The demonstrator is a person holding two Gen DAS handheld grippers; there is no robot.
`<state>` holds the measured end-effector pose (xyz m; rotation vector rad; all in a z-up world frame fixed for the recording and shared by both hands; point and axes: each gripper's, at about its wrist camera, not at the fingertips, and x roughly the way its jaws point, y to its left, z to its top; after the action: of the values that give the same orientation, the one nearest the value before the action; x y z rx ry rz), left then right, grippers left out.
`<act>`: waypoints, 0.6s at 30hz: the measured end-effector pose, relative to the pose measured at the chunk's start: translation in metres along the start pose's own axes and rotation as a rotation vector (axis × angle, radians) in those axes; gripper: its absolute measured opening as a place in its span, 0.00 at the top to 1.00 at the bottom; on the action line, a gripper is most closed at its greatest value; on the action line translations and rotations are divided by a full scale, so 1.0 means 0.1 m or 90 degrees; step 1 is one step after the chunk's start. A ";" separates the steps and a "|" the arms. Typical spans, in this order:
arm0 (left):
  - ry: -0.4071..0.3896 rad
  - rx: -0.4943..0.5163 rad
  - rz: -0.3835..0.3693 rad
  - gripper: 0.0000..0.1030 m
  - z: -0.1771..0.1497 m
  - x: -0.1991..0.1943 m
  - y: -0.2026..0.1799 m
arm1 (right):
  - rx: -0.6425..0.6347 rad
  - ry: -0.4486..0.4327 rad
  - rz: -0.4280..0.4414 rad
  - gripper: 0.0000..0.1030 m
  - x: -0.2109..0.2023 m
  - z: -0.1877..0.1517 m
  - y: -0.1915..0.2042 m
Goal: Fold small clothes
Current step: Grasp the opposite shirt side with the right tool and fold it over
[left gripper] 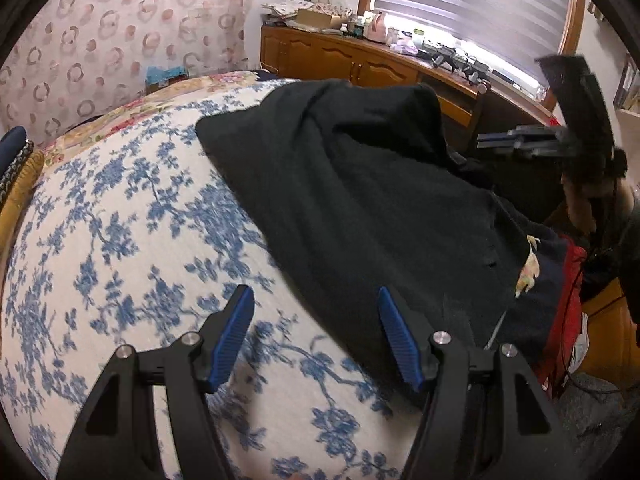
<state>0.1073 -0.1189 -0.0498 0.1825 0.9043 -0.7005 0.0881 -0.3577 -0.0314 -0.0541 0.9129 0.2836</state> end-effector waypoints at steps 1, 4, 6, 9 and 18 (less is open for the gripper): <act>0.003 0.000 -0.001 0.38 -0.02 0.00 -0.02 | 0.013 0.009 0.000 0.70 0.07 -0.06 -0.01; 0.007 0.006 -0.004 0.38 -0.06 0.00 -0.09 | 0.029 0.016 0.008 0.84 0.14 -0.10 -0.03; 0.008 0.007 -0.005 0.38 -0.08 0.00 -0.12 | 0.024 0.005 0.021 0.97 0.08 -0.13 -0.02; 0.005 0.004 -0.006 0.38 -0.10 -0.03 -0.14 | 0.033 -0.029 0.022 0.98 -0.17 -0.18 -0.04; 0.016 -0.006 -0.030 0.38 -0.28 -0.04 -0.22 | 0.092 -0.013 -0.010 0.98 -0.38 -0.66 -0.15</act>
<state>0.0735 -0.1220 -0.0608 0.1622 0.9379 -0.7390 0.0187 -0.3916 -0.0430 0.0743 0.9094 0.2023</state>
